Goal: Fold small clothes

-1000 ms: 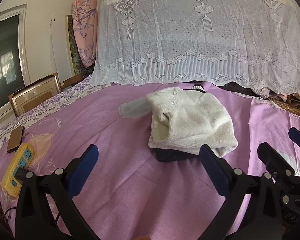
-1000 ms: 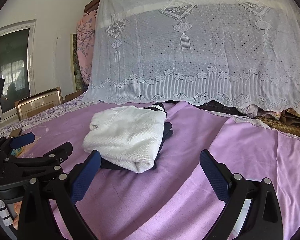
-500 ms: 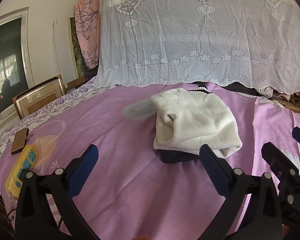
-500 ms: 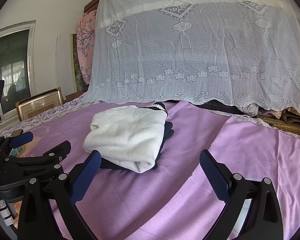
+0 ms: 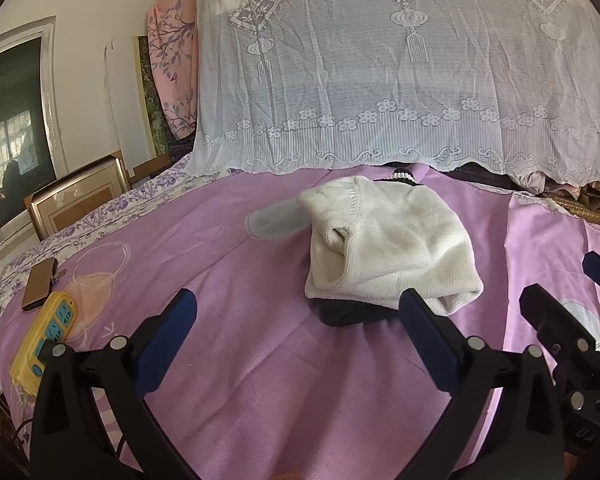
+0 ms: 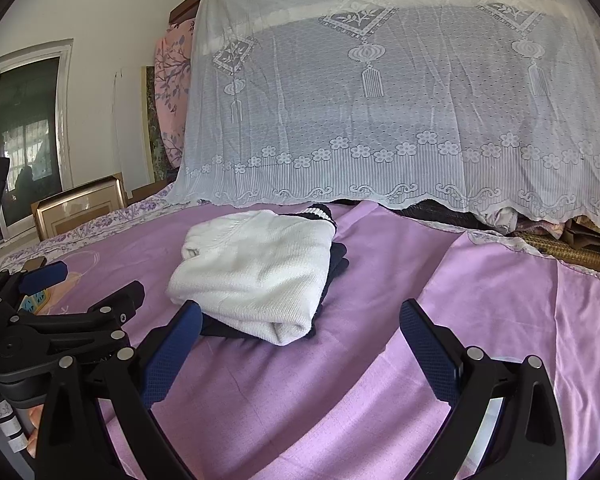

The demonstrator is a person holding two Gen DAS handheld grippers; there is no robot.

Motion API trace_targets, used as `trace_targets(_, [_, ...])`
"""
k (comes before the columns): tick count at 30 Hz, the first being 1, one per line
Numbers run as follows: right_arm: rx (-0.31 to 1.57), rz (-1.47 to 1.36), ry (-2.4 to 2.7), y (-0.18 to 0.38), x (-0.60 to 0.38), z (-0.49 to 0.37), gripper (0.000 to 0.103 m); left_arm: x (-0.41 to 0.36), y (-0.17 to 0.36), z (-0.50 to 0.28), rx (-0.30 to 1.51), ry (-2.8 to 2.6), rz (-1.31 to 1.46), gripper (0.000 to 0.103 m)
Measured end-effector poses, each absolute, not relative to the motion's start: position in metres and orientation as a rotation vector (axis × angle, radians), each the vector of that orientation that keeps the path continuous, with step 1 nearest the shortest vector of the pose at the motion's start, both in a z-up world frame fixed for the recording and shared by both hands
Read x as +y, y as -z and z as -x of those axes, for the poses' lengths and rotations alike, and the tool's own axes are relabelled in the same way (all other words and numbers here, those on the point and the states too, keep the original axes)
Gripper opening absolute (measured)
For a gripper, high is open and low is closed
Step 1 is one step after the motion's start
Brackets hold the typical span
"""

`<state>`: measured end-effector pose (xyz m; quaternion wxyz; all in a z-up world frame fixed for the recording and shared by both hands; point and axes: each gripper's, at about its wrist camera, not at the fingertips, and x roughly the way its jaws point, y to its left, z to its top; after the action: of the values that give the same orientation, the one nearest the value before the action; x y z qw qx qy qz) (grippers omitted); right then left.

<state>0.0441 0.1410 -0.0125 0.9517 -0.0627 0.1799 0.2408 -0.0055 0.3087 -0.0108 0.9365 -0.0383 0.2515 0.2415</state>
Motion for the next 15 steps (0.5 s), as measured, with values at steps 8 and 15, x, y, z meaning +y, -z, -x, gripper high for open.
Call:
trace_targets(8, [0.366, 0.128, -0.491, 0.0125, 0.1407, -0.0442, 0.1, 0.3082, 0.0122, 0.005, 0.513, -0.493, 0.073, 0.099])
trace_targets(15, [0.367, 0.127, -0.492, 0.0124, 0.1405, -0.0443, 0.1, 0.3075, 0.0129, 0.0048, 0.515, -0.492, 0.071, 0.099])
